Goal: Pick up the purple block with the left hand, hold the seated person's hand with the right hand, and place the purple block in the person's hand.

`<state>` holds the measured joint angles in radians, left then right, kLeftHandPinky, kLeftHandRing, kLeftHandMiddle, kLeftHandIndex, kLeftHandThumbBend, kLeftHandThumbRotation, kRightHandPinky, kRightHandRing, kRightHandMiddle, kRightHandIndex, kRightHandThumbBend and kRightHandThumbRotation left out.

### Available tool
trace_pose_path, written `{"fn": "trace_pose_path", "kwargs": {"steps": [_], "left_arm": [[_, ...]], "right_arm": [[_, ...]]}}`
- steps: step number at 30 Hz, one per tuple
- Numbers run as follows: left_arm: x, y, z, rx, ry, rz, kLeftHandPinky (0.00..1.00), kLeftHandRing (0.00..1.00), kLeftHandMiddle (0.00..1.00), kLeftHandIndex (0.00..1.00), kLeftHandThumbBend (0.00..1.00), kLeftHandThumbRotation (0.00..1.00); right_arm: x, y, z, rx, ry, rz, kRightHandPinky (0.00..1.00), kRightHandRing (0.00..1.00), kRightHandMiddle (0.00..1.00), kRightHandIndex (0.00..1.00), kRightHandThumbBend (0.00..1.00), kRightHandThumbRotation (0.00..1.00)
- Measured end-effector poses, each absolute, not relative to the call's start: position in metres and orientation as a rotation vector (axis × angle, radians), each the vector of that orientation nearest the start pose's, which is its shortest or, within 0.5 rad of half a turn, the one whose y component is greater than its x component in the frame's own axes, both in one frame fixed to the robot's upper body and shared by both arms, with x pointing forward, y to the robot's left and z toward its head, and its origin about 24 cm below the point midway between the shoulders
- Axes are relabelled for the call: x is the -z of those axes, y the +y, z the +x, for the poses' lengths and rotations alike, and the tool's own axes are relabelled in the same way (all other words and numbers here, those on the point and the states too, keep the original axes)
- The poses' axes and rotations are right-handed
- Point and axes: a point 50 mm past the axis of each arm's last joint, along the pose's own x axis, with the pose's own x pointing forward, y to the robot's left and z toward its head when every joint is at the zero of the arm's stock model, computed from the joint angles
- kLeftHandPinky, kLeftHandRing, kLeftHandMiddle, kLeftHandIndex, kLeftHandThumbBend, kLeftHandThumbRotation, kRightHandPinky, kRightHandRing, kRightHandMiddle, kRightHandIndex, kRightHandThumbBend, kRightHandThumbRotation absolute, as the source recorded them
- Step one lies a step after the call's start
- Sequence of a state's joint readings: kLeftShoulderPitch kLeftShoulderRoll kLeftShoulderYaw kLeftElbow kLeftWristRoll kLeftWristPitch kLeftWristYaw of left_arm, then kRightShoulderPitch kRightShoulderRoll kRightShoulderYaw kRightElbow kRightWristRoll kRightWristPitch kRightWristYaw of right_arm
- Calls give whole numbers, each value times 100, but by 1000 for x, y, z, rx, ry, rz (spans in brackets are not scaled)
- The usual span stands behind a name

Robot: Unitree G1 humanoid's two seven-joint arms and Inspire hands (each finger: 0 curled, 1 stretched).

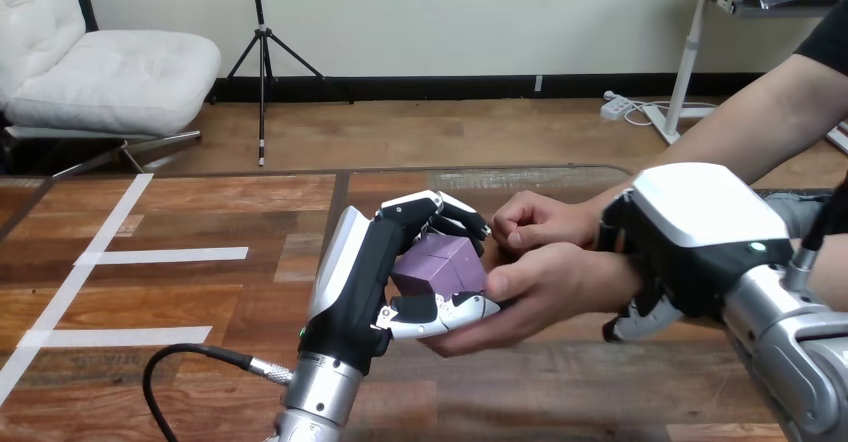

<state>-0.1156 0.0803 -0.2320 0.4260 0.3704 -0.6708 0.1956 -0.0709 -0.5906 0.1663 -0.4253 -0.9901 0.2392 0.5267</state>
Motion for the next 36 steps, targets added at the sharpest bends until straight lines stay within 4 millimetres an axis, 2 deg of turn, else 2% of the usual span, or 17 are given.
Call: {"fn": "trace_pose_path", "kwargs": {"steps": [13, 29, 36], "left_arm": [[-32, 95, 248, 257, -420, 344, 35, 41, 48, 50, 71, 0], [-33, 95, 247, 260, -426, 343, 35, 40, 47, 50, 70, 0], [-33, 95, 247, 260, -428, 343, 35, 40, 47, 50, 70, 0]], "right_arm": [[-130, -177, 251, -311, -11, -1555, 32, 38, 46, 50, 81, 0], [-132, -173, 253, -329, -20, -1553, 33, 39, 45, 51, 78, 0], [-133, -172, 255, -335, -22, -1555, 27, 34, 42, 51, 78, 0]]}}
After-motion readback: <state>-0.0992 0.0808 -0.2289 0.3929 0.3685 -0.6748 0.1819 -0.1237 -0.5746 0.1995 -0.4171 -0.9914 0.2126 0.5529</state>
